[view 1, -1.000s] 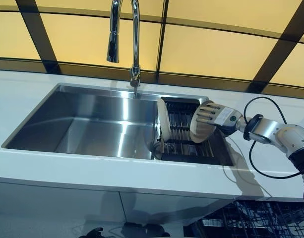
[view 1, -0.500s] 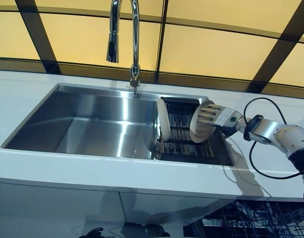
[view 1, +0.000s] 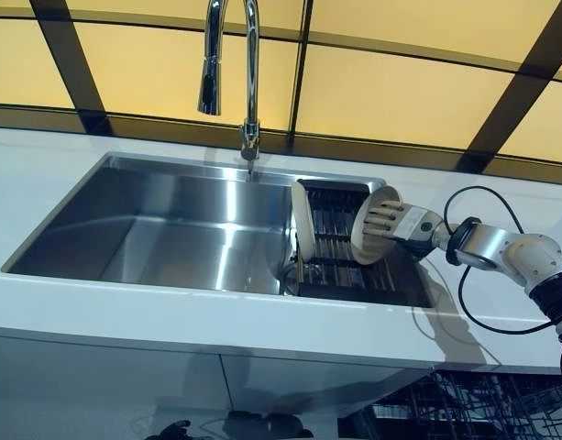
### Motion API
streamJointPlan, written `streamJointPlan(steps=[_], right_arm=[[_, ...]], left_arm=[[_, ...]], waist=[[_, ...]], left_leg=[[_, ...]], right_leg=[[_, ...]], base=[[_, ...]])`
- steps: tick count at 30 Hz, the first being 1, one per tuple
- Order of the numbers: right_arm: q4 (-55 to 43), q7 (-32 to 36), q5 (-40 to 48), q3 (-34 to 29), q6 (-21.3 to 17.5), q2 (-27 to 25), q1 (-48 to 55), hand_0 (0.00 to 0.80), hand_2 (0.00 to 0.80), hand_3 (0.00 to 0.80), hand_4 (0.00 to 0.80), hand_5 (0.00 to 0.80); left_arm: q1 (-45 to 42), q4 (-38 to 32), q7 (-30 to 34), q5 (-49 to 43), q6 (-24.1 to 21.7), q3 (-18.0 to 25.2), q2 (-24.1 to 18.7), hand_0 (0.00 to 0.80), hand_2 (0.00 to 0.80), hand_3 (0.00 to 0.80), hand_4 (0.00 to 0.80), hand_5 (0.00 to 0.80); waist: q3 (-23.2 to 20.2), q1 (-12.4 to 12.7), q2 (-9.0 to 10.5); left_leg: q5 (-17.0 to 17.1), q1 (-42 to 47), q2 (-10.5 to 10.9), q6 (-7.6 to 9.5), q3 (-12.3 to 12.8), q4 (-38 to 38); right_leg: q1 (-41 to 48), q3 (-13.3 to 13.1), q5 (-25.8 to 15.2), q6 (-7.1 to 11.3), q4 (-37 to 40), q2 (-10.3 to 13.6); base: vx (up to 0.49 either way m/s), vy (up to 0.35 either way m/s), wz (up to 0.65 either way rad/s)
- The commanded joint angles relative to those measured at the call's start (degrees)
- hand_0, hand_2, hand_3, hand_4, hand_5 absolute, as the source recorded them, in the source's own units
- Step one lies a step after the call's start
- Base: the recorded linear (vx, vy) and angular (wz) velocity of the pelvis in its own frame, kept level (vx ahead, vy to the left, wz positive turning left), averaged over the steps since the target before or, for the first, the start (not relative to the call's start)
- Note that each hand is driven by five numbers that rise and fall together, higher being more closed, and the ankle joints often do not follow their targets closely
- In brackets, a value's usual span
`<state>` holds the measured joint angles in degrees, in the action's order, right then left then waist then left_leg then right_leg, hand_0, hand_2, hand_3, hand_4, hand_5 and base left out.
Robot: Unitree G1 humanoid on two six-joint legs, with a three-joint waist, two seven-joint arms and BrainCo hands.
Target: Take plates into dishwasher
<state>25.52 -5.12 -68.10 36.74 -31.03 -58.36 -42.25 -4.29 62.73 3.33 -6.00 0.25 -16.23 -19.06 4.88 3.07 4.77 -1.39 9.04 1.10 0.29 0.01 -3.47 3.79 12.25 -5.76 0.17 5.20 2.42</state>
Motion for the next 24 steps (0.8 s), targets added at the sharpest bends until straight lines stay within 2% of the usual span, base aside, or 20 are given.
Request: streamJointPlan(steps=[1, 12, 13, 14, 18, 23, 24], right_arm=[[1.90, -0.14, -0.28, 0.96, 2.43, 0.43, -2.38, 0.000, 0.000, 0.000, 0.000, 0.000], [1.70, -2.20, -0.47, 0.20, 4.28, 1.05, -2.52, 0.000, 0.000, 0.000, 0.000, 0.000], [1.57, -2.07, -0.53, 0.13, 4.51, 1.13, -2.47, 0.063, 0.063, 0.063, 0.063, 0.063], [1.44, -1.91, -0.46, 0.18, 4.79, 1.17, -2.48, 0.091, 0.091, 0.091, 0.091, 0.091], [1.37, -1.22, -0.16, 0.34, 5.06, 1.18, -2.70, 0.138, 0.138, 0.138, 0.138, 0.138], [1.73, -0.40, 0.29, 0.54, 4.50, 0.78, -2.82, 0.119, 0.119, 0.119, 0.119, 0.119], [1.87, -0.15, 0.37, 0.56, 4.42, 0.85, -2.75, 0.091, 0.091, 0.091, 0.091, 0.091]], left_arm=[[2.18, 0.83, -0.22, -1.69, -1.03, -2.01, -0.57, 0.000, 0.000, 0.000, 0.000, 0.000], [2.33, 0.92, -0.25, -1.63, -1.15, -2.33, -0.44, 0.000, 0.000, 0.000, 0.000, 0.000], [2.32, 0.92, -0.32, -1.58, -1.18, -2.34, -0.41, 0.000, 0.000, 0.000, 0.000, 0.000], [2.36, 0.95, -0.32, -1.54, -1.19, -2.34, -0.42, 0.000, 0.000, 0.000, 0.000, 0.000], [2.58, 1.00, -0.30, -1.35, -1.16, -2.38, -0.42, 0.000, 0.000, 0.000, 0.000, 0.000], [2.70, 1.25, -0.33, -1.26, -1.36, -2.15, -0.46, 0.000, 0.000, 0.000, 0.000, 0.000], [2.73, 1.30, -0.37, -1.25, -1.38, -2.11, -0.42, 0.000, 0.000, 0.000, 0.000, 0.000]], waist=[[0.40, 2.18, 1.36], [0.65, 2.28, 1.28], [0.69, 2.28, 1.29], [0.71, 2.30, 1.30], [0.73, 2.32, 1.31], [0.75, 2.37, 1.43], [0.75, 2.39, 1.44]], left_leg=[[-0.70, -3.61, -0.41, -1.10, 4.79, 2.48], [-0.73, -3.73, -0.41, -1.05, 4.63, 2.57], [-0.73, -3.79, -0.40, -1.04, 4.62, 2.60], [-0.72, -3.83, -0.41, -1.04, 4.62, 2.62], [-0.72, -3.92, -0.41, -1.02, 4.54, 2.61], [-0.72, -3.94, -0.40, -1.06, 4.46, 2.59], [-0.71, -3.99, -0.38, -1.07, 4.47, 2.61]], right_leg=[[3.75, 1.21, 6.47, 2.58, -1.68, -0.97], [3.63, 1.23, 6.44, 2.61, -1.76, -0.92], [3.59, 1.20, 6.43, 2.61, -1.77, -0.94], [3.56, 1.19, 6.42, 2.62, -1.77, -0.94], [3.47, 1.17, 6.44, 2.60, -1.81, -0.93], [3.53, 1.30, 6.49, 2.58, -1.80, -0.88], [3.51, 1.35, 6.49, 2.58, -1.82, -0.86]], base=[[0.000, 0.000, 0.00], [0.000, 0.000, 0.01], [-0.004, 0.001, 0.03], [0.000, 0.000, 0.00], [0.000, 0.000, 0.00], [0.000, 0.000, 0.00], [0.000, 0.000, 0.00]])
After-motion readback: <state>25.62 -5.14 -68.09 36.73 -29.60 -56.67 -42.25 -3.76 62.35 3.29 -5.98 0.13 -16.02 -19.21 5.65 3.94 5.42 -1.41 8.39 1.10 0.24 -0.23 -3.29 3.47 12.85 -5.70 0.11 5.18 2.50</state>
